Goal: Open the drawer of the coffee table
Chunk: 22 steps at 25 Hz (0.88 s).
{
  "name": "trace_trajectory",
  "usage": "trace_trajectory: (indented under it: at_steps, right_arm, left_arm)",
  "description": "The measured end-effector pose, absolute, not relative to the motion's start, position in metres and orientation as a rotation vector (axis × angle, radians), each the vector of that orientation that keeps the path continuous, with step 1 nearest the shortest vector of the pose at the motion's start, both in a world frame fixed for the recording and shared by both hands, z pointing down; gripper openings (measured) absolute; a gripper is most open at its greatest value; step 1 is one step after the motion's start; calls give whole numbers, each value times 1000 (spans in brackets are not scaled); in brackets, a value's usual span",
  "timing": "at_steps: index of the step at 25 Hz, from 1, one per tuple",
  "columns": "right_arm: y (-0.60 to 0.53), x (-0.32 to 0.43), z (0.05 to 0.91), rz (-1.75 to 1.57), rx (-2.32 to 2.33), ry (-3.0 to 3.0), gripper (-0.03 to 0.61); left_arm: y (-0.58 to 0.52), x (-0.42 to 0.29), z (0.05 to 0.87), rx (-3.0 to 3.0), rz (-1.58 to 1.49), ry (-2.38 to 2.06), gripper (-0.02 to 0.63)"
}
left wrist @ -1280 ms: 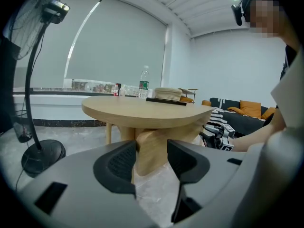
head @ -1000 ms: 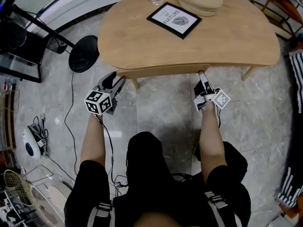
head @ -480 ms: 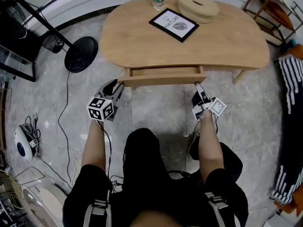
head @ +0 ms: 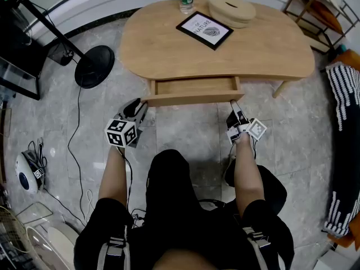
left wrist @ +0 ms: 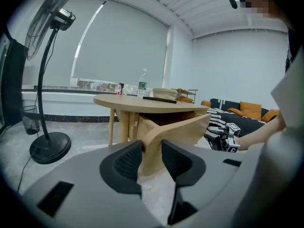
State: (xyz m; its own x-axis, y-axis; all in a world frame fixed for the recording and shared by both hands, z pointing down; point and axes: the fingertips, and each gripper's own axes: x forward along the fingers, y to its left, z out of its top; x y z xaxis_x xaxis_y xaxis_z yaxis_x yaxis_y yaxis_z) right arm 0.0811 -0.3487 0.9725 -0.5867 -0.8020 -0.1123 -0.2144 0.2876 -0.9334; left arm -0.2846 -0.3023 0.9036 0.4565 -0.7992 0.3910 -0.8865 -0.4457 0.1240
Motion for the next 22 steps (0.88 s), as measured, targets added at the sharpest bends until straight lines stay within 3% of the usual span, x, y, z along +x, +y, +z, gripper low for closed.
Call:
trace_trajectory:
  at_steps: [17, 21, 22]
  right_arm:
    - [-318, 87, 975, -1344, -974, 1958, 186]
    - [-312, 92, 985, -1346, -1065, 1959, 50]
    - [-312, 93, 987, -1342, -1100, 1966, 73]
  left_arm:
    - [-270, -279, 902, 2376, 385, -1432, 144]
    - [-267, -279, 901, 2382, 395, -1440, 138]
    - [-266, -279, 903, 2382, 404, -1444, 138]
